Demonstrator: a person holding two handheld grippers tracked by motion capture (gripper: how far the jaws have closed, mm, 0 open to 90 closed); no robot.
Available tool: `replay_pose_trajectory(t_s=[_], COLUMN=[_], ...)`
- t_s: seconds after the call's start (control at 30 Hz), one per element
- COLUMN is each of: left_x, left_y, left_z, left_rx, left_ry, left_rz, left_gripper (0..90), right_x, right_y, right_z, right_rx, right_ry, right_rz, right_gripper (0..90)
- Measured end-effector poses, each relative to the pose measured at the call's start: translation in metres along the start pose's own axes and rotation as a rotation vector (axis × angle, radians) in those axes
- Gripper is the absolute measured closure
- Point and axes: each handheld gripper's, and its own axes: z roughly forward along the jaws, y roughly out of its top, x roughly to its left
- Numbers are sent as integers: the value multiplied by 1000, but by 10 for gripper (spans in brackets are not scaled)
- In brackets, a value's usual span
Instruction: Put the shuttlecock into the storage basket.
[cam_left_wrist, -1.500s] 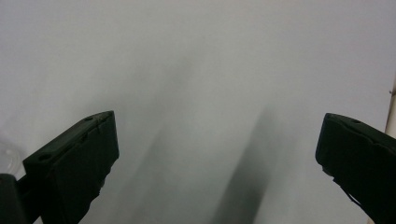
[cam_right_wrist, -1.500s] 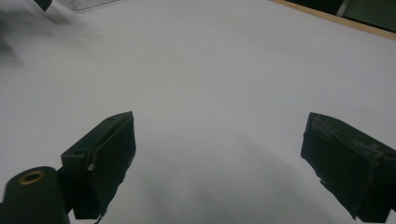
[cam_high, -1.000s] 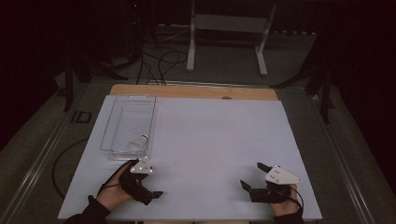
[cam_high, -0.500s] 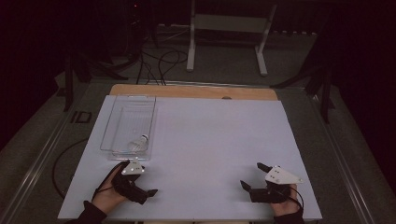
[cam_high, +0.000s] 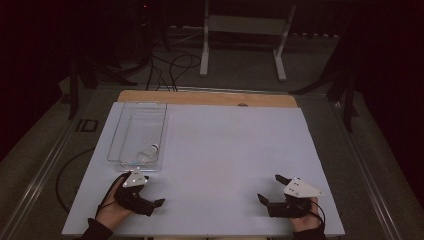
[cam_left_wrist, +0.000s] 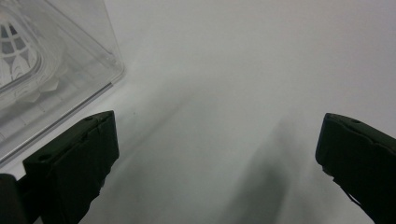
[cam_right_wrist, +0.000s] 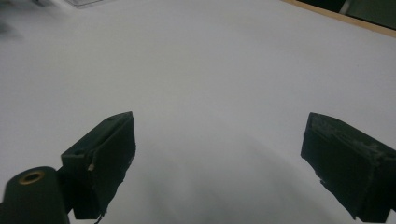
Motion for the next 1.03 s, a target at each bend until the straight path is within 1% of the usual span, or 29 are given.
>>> replay_pose_trajectory(t_s=[0.1,0.17,0.23,0.43,0.5,0.8,1.03], left_x=[0,0,0,1,1,-2,-3], left_y=[-1,-1,-1,-1,-1,-1,0], left_z=[1,2,2,1,1,2,3], left_rx=[0,1,-5,-31,-36,-44,-43], left_ry=[8,22,20,44,46,37,41], left_rz=[-7,-7,-11,-13,-16,-1,13], left_gripper=[2,1,1,1,2,2,2], right_x=[0,0,1,0,1,1,0], right_y=[0,0,0,0,0,0,0], right_z=[0,1,1,1,1,1,1], right_rx=[3,3,2,3,2,7,6], right_ry=[-1,-2,-2,-1,-1,-1,1], right_rz=[1,-4,-7,-4,-6,-4,-6], right_gripper=[102,102,102,102,102,102,102])
